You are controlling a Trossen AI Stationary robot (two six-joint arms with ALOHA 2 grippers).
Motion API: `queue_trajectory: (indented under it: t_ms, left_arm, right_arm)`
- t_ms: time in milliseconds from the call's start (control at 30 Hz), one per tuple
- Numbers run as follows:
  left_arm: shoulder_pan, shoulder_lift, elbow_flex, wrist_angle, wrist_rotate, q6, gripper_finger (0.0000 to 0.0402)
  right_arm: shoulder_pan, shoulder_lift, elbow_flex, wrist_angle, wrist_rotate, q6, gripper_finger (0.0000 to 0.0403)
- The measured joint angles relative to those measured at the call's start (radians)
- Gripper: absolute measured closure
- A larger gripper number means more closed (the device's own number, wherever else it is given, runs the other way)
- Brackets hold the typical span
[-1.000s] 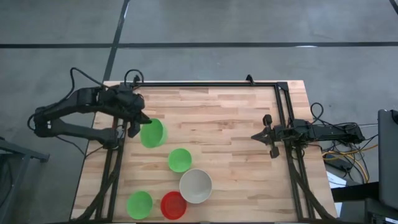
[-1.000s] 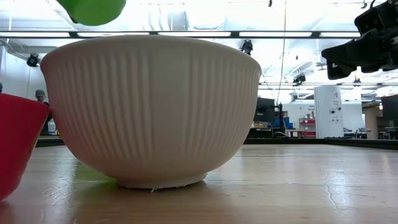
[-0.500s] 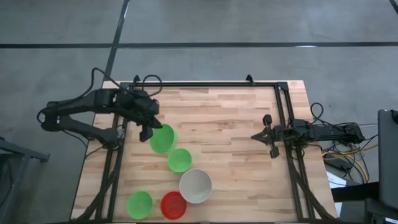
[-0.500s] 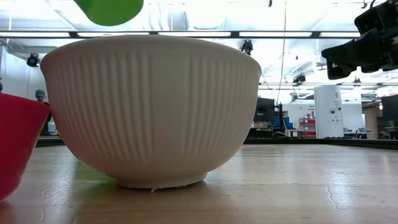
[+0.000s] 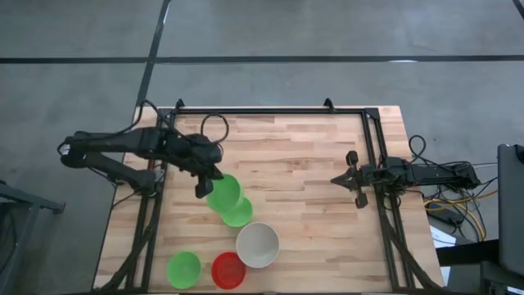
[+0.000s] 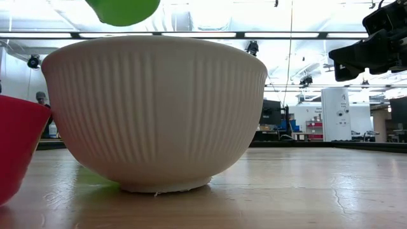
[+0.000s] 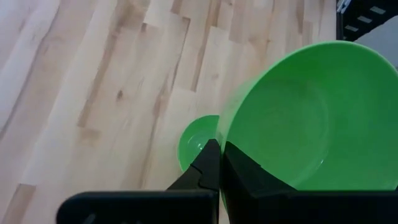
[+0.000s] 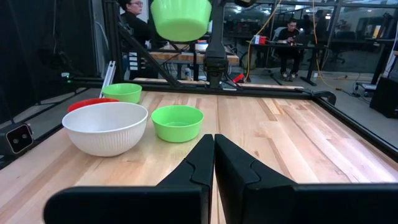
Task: Nest bowls inside each other
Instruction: Stack the top left green bowl on top of the white bowl
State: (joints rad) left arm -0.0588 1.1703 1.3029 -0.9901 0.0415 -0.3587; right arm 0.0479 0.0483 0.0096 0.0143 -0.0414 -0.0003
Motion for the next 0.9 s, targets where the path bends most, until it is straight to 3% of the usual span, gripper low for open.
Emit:
queue_trajectory:
  t_ms: [333, 900]
  left_arm:
    - [-0.082, 0.061, 0.000, 0.056, -0.060, -0.090, 0.0399]
    - [-0.153, 0.187, 0.000, 0.124, -0.068, -0.212, 0.0399]
  right_arm:
    - [0.000, 0.000, 0.000, 0.000, 0.000, 0.000, 0.0394]
    - [0.000, 0.000, 0.000, 0.000, 0.000, 0.000, 0.0394]
